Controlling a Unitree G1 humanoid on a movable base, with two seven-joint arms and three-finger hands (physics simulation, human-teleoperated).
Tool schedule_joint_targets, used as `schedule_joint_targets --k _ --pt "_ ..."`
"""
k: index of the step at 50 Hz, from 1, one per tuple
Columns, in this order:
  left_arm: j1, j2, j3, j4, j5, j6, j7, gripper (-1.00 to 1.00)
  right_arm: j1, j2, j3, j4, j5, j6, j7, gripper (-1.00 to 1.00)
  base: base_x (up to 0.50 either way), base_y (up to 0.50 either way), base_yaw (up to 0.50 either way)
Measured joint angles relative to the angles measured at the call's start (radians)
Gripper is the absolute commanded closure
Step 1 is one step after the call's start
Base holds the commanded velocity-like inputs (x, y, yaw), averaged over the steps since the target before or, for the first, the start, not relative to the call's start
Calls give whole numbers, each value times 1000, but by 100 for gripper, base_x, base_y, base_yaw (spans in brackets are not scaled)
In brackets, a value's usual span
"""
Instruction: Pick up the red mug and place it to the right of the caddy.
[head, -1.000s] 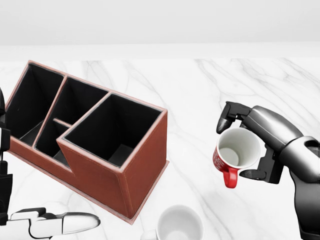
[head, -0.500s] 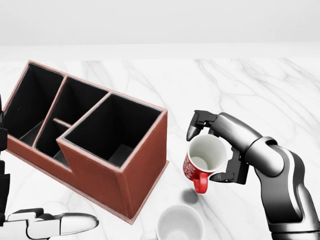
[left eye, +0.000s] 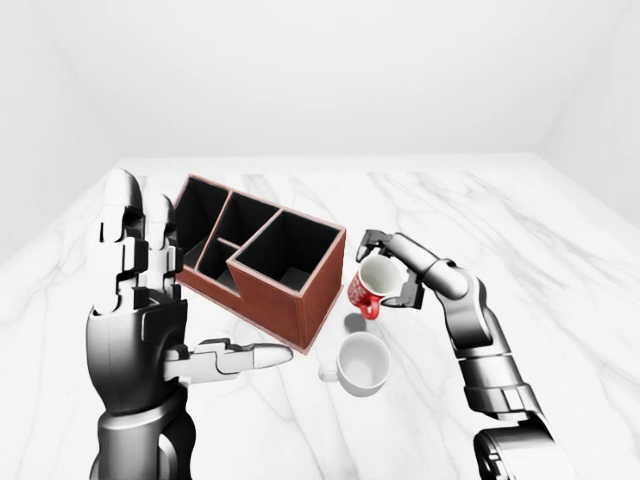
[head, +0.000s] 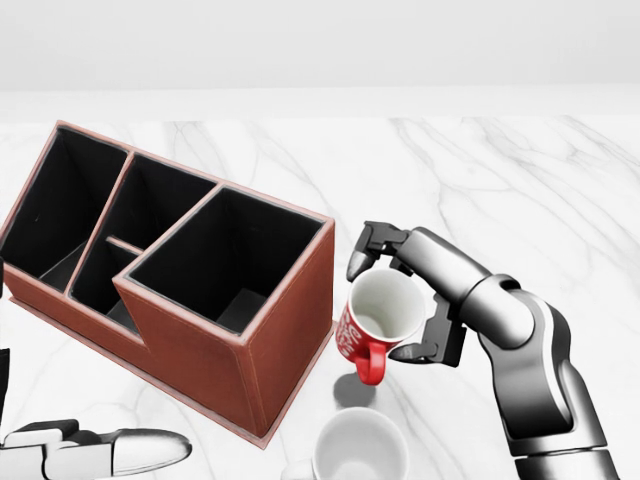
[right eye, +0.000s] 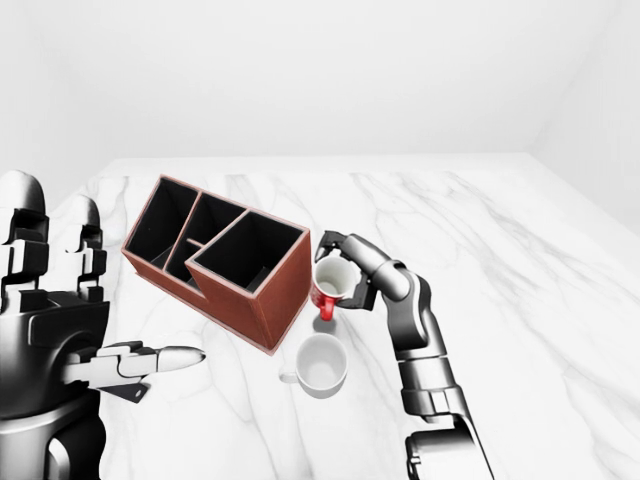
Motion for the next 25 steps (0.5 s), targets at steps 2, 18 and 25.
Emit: schedule_joint_targets --k 2,18,25 --pt "0 0 0 -1 0 0 0 -100 -5 2 1 4 4 0 -4 100 0 0 0" --pt "2 -1 6 -15 -3 0 -3 -100 -19 25 23 -11 16 0 -19 100 0 0 0" --pt "2 -2 6 -22 -4 0 -4 -100 -14 19 20 -3 19 0 -21 100 0 0 0"
